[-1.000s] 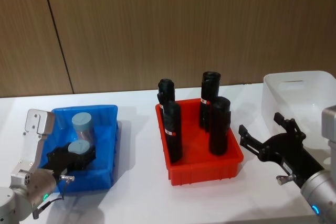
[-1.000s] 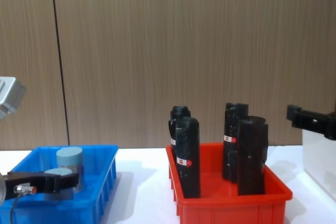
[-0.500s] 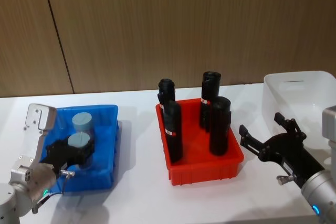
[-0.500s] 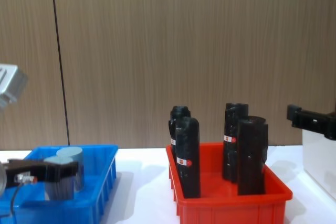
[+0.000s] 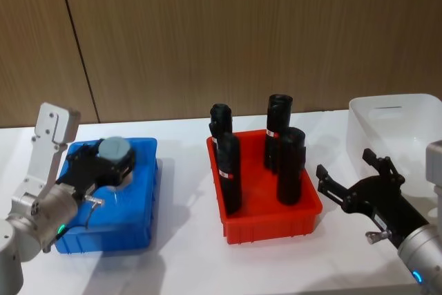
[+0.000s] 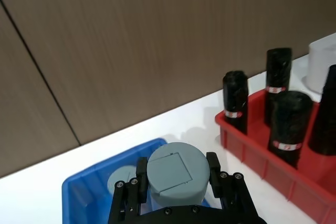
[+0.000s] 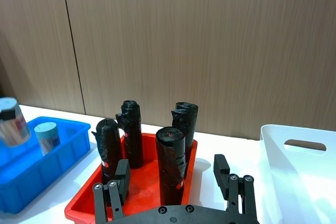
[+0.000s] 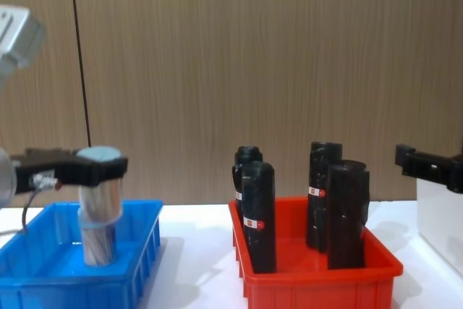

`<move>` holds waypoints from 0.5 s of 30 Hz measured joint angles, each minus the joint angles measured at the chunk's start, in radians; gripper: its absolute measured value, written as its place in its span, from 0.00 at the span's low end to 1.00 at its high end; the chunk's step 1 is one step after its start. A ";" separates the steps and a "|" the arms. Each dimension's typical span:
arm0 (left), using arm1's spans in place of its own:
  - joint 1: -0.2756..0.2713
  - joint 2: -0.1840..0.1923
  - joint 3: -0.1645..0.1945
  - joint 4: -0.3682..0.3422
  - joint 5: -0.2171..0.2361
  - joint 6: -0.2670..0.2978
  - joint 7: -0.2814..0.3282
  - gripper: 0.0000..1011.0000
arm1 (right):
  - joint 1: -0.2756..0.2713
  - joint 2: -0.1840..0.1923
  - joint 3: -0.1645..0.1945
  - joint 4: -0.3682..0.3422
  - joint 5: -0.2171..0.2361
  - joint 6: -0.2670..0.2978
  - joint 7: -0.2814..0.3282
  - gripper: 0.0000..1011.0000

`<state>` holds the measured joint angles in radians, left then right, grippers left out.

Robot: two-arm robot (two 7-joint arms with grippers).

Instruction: Pick the cotton swabs from the blue box and place them into the white box.

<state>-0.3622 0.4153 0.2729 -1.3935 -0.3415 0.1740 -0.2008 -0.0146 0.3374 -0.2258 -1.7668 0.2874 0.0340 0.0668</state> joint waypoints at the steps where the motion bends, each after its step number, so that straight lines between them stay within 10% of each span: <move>1: 0.000 0.001 -0.001 -0.008 0.001 0.001 -0.007 0.66 | 0.000 0.000 0.000 0.000 0.000 0.000 0.000 0.99; 15: -0.017 0.016 -0.004 -0.115 -0.007 0.050 -0.173 0.66 | 0.000 0.000 0.000 0.000 0.000 0.000 0.000 0.99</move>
<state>-0.3793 0.4313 0.2692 -1.5087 -0.3486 0.2237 -0.3738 -0.0147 0.3375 -0.2258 -1.7668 0.2874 0.0340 0.0668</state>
